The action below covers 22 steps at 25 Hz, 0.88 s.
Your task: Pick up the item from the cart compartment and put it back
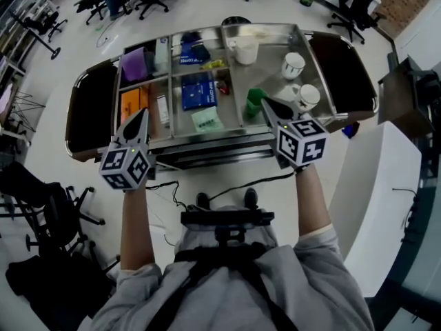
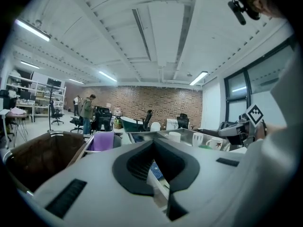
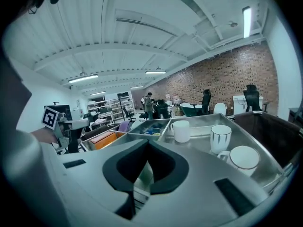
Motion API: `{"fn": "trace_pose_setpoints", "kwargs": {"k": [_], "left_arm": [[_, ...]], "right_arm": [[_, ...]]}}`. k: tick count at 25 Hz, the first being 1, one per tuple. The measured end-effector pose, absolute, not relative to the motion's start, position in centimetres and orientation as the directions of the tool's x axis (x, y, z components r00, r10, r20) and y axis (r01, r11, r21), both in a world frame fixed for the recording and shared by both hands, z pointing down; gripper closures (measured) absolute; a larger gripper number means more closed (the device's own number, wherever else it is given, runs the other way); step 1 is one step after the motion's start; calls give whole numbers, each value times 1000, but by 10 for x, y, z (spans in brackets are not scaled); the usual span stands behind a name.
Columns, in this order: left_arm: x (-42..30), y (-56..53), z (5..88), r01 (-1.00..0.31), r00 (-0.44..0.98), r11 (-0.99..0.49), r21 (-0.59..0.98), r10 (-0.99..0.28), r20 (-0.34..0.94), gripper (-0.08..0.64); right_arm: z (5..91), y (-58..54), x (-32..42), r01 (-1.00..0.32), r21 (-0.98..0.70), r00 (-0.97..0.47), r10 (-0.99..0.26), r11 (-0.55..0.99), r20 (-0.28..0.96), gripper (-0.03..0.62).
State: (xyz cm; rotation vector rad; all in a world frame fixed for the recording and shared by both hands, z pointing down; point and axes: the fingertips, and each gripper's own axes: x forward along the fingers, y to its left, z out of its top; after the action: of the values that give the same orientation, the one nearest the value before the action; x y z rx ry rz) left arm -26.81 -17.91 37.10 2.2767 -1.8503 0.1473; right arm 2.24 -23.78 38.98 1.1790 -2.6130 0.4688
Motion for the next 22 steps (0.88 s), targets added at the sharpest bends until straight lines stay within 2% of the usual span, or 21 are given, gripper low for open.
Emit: {"fn": "trace_pose_setpoints", "kwargs": {"k": [22], "left_arm": [[-265, -151, 385, -974, 218, -196, 117, -951, 219, 554]], "right_arm": [[394, -221, 28, -764, -170, -637, -686, 622, 351, 583]]}}
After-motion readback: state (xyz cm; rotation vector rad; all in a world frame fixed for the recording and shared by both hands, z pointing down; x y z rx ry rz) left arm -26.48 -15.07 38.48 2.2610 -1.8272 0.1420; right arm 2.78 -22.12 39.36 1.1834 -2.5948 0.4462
